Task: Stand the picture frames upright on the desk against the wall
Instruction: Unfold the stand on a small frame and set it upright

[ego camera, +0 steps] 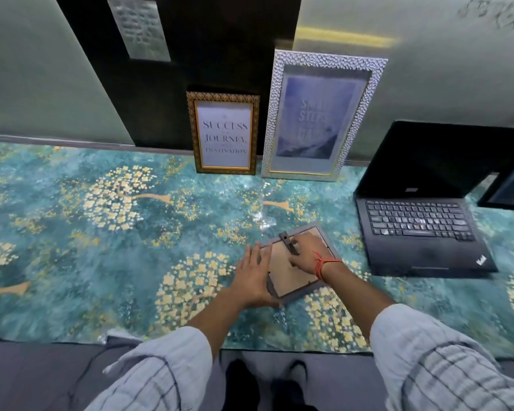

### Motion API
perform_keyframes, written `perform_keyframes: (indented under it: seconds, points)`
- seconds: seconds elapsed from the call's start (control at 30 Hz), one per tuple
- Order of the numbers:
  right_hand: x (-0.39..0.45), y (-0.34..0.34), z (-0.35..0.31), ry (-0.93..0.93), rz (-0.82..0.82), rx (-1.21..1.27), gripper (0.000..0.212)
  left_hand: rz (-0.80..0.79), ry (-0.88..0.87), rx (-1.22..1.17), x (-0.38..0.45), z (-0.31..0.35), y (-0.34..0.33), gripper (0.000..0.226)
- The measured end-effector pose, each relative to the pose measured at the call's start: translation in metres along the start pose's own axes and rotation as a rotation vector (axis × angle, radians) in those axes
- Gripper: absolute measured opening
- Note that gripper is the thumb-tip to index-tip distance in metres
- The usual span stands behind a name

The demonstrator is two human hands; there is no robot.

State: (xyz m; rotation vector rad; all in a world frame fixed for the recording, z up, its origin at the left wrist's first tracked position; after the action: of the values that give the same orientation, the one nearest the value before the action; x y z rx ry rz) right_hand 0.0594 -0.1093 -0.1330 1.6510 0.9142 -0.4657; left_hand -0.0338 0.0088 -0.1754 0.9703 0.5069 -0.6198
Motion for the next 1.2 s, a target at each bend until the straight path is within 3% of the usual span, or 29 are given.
perform_keyframes:
  seconds: [0.17,0.37,0.53,0.6,0.7,0.9,1.0,1.13,1.2]
  points:
    - [0.001,-0.013,0.022,0.018,0.082,0.011,0.038,0.075,0.135,0.125,0.011,0.007,-0.016,0.152]
    - [0.005,-0.018,0.021,0.016,0.164,0.001,0.042,0.109,0.169,0.162,0.010,0.013,-0.011,0.149]
    - [0.004,-0.009,0.027,0.075,0.145,0.175,0.022,0.044,0.115,0.110,0.008,0.013,-0.005,0.142]
    - [0.002,-0.001,0.027,0.112,0.132,0.263,0.015,-0.020,0.066,0.014,0.003,0.009,0.000,0.133]
    - [-0.001,0.018,0.017,0.131,0.105,0.235,0.028,-0.054,-0.001,-0.078,-0.007,0.004,0.012,0.119]
    - [0.014,0.041,0.018,0.039,0.050,0.376,0.042,0.144,-0.120,-0.084,-0.024,-0.009,0.043,0.094]
    - [0.022,0.046,0.024,-0.031,0.006,0.479,0.043,0.185,-0.181,-0.064,-0.019,-0.007,0.055,0.070]
    - [0.034,0.051,0.028,-0.072,-0.068,0.605,0.035,0.434,-0.262,-0.344,-0.019,-0.001,0.089,0.031]
    - [0.036,0.058,0.020,-0.045,-0.156,0.553,0.031,0.449,-0.252,-0.438,-0.018,0.000,0.102,0.023]
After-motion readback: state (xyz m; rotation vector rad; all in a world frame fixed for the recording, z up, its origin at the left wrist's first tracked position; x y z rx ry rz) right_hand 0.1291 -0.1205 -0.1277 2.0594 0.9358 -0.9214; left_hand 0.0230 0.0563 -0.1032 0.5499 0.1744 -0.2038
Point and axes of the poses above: each hand's wrist, its own x-axis towards the middle knuckle, its own y-axis out of the back of the hand, z = x × y, the point moved 7 cm from there along x, towards the middle knuckle, and after that the axes turned 15 degrees about -z, right-handed, at the moved point
